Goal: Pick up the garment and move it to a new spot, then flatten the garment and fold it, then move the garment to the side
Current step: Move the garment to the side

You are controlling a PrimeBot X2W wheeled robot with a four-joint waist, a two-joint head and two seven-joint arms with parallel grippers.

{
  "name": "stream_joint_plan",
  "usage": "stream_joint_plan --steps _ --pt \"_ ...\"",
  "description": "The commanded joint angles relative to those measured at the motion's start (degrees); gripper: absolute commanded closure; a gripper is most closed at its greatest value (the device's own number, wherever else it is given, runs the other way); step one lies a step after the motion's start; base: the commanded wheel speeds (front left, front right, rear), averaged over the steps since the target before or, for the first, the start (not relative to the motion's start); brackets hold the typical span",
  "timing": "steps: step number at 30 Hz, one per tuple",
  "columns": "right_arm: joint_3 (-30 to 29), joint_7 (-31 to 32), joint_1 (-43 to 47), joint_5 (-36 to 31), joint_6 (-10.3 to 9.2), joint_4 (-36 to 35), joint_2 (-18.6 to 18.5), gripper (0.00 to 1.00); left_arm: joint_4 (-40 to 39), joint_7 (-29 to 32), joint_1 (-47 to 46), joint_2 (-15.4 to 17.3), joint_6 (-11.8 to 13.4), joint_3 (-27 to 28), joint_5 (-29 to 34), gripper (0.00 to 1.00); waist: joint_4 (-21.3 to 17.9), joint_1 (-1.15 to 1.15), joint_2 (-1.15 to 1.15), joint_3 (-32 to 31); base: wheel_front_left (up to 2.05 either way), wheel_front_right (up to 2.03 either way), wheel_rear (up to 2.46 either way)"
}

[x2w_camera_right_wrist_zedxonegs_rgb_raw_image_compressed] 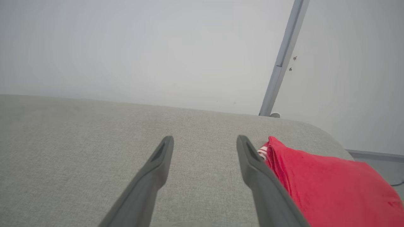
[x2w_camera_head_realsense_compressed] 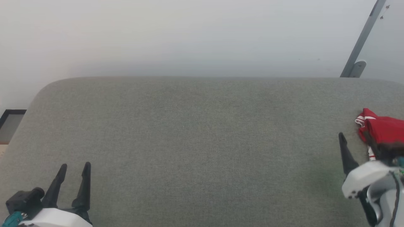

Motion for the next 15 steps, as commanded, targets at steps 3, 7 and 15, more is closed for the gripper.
stream_joint_plan --steps 3,7,15 --pt "-2.17 -0.4 3.73 -1.26 -0.08 -3.67 2.02 0.0 -0.26 -0.24 1.27 -0.14 -0.13 0.34 0.76 0.0 -0.1 0.0 0.0 -0.06 0.0 0.0 0.0" --pt "-4.54 -0.4 8.06 -2.7 -0.08 -8.22 4.62 0.0 -0.01 -0.25 1.67 -0.32 -0.13 0.27 0.82 0.0 -0.21 0.0 0.0 -0.22 0.0 0.0 0.0" --pt "-6.38 1.15 13.71 -4.58 -0.08 -14.91 8.58 0.0 0.11 -0.25 2.08 0.19 -0.13 -0.64 1.01 0.0 -0.44 0.0 0.0 -0.02 0.0 0.0 0.0"
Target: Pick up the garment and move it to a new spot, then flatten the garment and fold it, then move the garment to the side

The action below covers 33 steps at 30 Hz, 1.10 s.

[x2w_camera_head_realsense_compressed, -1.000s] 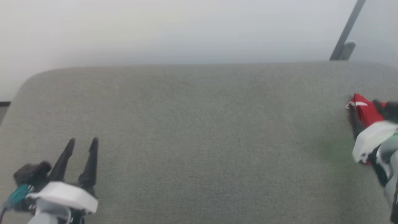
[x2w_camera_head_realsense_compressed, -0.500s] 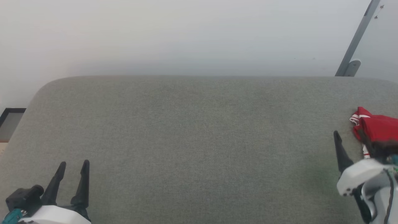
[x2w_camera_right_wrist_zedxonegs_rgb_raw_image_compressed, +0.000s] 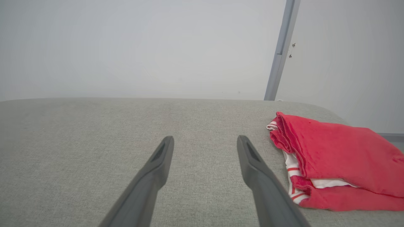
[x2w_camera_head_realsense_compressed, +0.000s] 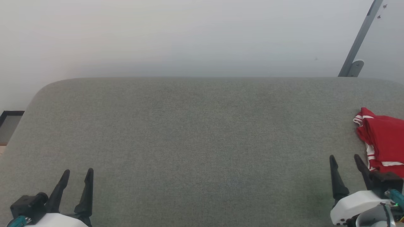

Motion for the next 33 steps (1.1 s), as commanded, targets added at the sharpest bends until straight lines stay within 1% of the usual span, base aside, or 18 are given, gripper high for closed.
stream_joint_plan --steps 1,9,21,22,27,33 --pt "-0.22 0.65 1.14 -0.61 -0.08 -1.74 0.89 0.0 -0.03 -0.25 0.79 0.23 -0.13 -0.17 0.11 0.0 -0.07 0.0 0.0 0.08 0.0 0.0 0.0" --pt "0.0 1.59 2.58 -0.81 -0.08 -4.14 1.61 0.0 0.26 -0.25 0.33 0.26 -0.13 -0.7 -0.03 0.0 0.1 0.0 0.0 0.16 0.0 0.0 0.0" --pt "-0.06 2.49 3.0 -0.77 -0.08 -4.94 2.39 0.0 -0.52 -0.25 0.86 0.83 -0.13 -2.27 -0.71 0.0 0.32 0.0 0.0 0.0 0.0 0.0 0.0" --pt "-0.09 2.45 2.7 -0.58 0.0 -4.64 2.19 1.0 -0.45 0.01 0.63 0.96 0.0 -2.18 -0.15 1.0 0.33 0.0 0.0 0.0 0.0 0.0 0.0" --pt "-0.14 2.69 4.26 -0.07 0.01 -2.2 3.13 1.0 1.74 0.29 1.5 -1.35 0.0 -3.03 -0.33 1.0 0.32 0.0 0.0 0.0 0.0 0.0 0.0" --pt "-0.53 4.64 3.33 6.88 0.01 -2.27 3.33 1.0 1.58 2.06 0.59 -2.65 -0.01 -2.2 -5.63 1.0 0.14 0.0 0.0 0.09 0.0 0.0 0.0"
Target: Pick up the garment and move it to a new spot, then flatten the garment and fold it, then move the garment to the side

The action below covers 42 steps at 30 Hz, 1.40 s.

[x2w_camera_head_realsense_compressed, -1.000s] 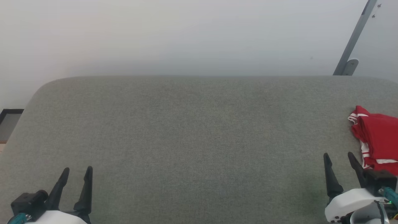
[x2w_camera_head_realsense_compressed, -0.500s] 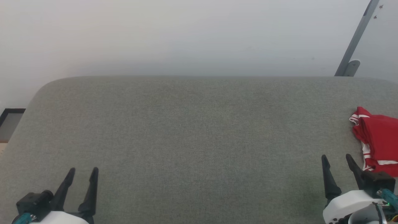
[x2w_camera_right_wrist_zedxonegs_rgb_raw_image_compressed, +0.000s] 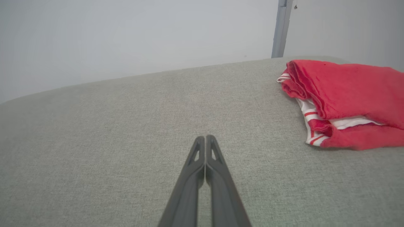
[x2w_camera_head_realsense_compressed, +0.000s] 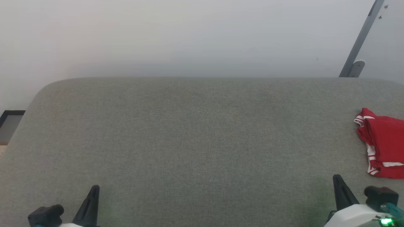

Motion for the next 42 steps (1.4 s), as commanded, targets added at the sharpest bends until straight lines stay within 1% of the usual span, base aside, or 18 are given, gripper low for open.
stream_joint_plan --steps 1,14,15,26,42 --pt "-0.19 0.67 -1.64 3.21 -0.01 -1.22 -0.05 1.0 -1.01 0.66 -1.58 0.06 -0.02 0.86 -2.59 1.0 -0.06 0.0 0.0 0.03 0.0 0.0 0.0" --pt "0.4 3.16 -2.36 16.85 -0.01 -2.54 0.32 1.0 -1.35 4.06 -3.34 -2.41 -0.05 2.46 -12.67 1.0 -0.44 0.0 0.0 0.22 0.0 0.0 0.0" --pt "0.4 3.16 -2.36 16.85 -0.01 -2.54 0.32 1.0 -1.35 4.06 -3.34 -2.41 -0.05 2.46 -12.67 1.0 -0.44 0.0 0.0 0.22 0.0 0.0 0.0" --pt "0.59 5.23 -3.09 26.85 -0.02 -3.28 0.59 1.0 -1.58 6.58 -4.66 -4.25 -0.07 3.61 -20.11 1.0 -0.77 0.0 0.0 0.39 0.0 0.0 0.0" --pt "0.76 7.91 -4.05 39.37 -0.03 -4.08 0.95 1.0 -1.82 9.74 -6.18 -6.63 -0.11 5.07 -29.44 1.0 -1.25 0.0 0.0 0.63 0.0 0.0 0.0"
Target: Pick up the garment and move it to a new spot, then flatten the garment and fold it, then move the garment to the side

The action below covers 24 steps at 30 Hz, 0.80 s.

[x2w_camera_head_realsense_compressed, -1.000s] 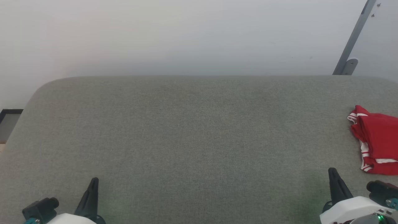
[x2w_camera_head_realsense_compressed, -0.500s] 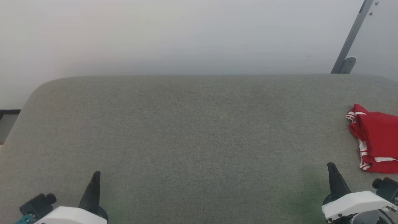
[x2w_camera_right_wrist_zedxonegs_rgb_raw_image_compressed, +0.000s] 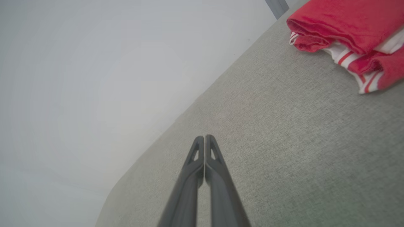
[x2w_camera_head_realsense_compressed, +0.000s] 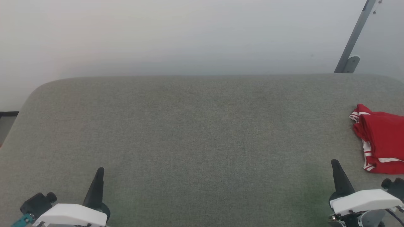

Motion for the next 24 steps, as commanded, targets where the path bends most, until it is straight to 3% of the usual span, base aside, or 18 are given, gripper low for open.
stream_joint_plan --steps 1,24 --pt "0.15 0.37 -1.3 1.67 -0.01 -0.87 -0.12 1.0 -0.67 0.33 -1.5 0.07 -0.11 0.53 -1.54 1.0 -0.03 0.0 0.0 0.02 0.0 0.0 0.0" --pt "0.34 3.6 -2.37 16.44 0.0 -1.86 0.34 1.0 -1.0 4.11 -3.3 -2.68 -0.16 2.25 -12.6 1.0 -0.72 0.0 0.0 0.36 0.0 0.0 0.0"
